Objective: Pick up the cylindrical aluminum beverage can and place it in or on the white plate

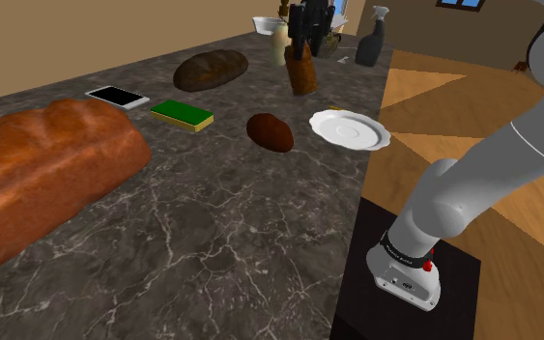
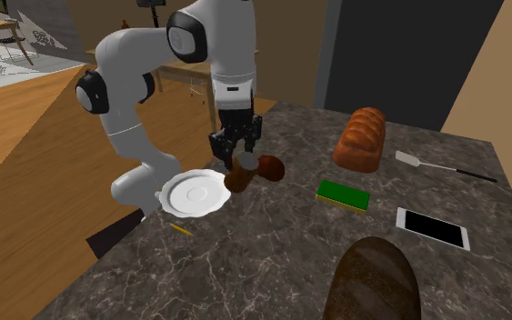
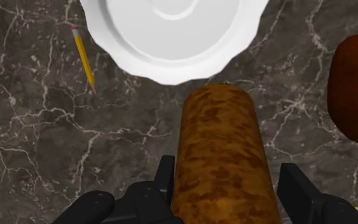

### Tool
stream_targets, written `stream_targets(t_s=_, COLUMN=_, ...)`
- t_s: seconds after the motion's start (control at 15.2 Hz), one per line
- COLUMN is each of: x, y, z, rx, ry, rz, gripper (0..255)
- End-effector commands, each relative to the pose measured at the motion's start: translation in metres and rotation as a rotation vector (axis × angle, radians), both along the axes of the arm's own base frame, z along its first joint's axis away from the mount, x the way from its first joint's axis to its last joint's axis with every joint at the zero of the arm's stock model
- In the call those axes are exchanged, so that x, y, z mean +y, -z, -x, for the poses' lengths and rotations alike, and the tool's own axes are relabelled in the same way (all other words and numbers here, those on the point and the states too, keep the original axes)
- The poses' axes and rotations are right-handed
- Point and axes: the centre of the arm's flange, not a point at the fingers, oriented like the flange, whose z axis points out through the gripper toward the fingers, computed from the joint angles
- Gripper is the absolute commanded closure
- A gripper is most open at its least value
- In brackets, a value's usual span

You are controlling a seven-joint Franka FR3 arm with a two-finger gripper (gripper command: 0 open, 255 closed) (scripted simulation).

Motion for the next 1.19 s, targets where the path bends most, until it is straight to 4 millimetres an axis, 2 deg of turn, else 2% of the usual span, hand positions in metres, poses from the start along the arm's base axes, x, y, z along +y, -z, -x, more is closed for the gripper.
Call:
stream_targets(t_s=0.0, x=-0.001, y=-0.01, z=0.001, rx=0.0, ry=0.0, rz=0.0, gripper=255)
stream_targets(t_s=0.07, x=-0.001, y=-0.012, z=0.001, rx=0.0, ry=0.0, rz=0.0, gripper=255)
stream_targets(t_s=0.92, x=-0.05, y=-0.051, z=0.159, rx=0.0, ry=0.0, rz=0.0, gripper=255)
stream_targets(t_s=1.12, x=-0.05, y=-0.035, z=0.159, rx=0.0, ry=0.0, rz=0.0, gripper=255)
